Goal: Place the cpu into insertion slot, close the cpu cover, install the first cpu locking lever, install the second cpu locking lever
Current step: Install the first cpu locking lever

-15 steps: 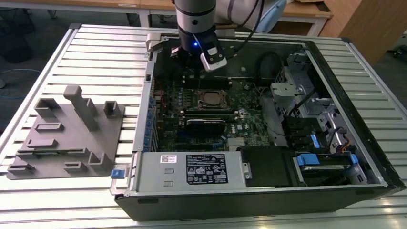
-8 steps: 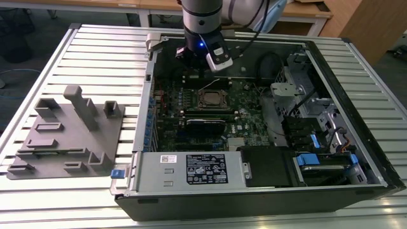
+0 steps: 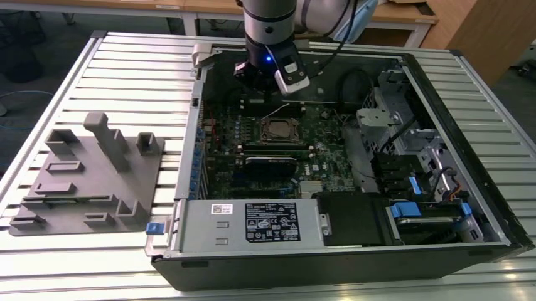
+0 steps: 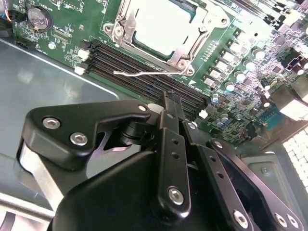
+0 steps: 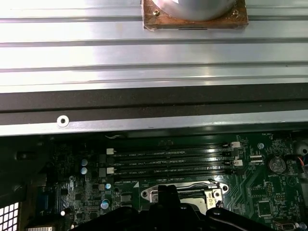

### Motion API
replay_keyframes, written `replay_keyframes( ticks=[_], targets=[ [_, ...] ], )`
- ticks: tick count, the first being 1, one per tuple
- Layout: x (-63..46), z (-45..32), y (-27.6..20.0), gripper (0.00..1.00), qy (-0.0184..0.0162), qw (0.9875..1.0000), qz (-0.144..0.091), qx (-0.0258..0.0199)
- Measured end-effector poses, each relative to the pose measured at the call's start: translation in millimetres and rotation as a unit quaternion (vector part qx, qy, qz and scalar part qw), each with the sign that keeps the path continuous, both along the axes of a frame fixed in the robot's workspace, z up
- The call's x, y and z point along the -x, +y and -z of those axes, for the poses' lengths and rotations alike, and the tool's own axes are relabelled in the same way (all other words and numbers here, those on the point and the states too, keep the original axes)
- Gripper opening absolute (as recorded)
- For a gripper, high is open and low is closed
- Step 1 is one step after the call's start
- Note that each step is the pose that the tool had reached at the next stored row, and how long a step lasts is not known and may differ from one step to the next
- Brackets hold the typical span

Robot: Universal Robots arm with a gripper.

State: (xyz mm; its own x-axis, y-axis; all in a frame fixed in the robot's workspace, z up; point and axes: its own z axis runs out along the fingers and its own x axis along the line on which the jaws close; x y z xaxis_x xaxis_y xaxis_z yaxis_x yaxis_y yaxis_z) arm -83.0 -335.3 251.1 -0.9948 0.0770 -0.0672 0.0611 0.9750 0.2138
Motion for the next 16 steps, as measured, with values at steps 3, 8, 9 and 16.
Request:
replay_keyframes(
  ticks=[3, 8, 9, 16],
  targets=[
    [-0.1, 0.0, 0.0, 0.11, 0.0, 1.0, 0.0, 0.0],
    [-1.6, 1.7, 0.0, 0.11, 0.0, 1.0, 0.0, 0.0],
    [-2.4, 2.6, 0.0, 0.11, 0.0001, 1.0, 0.0, 0.0],
    [-10.4, 8.2, 0.0, 0.11, 0.0001, 1.0, 0.0, 0.0]
  ],
)
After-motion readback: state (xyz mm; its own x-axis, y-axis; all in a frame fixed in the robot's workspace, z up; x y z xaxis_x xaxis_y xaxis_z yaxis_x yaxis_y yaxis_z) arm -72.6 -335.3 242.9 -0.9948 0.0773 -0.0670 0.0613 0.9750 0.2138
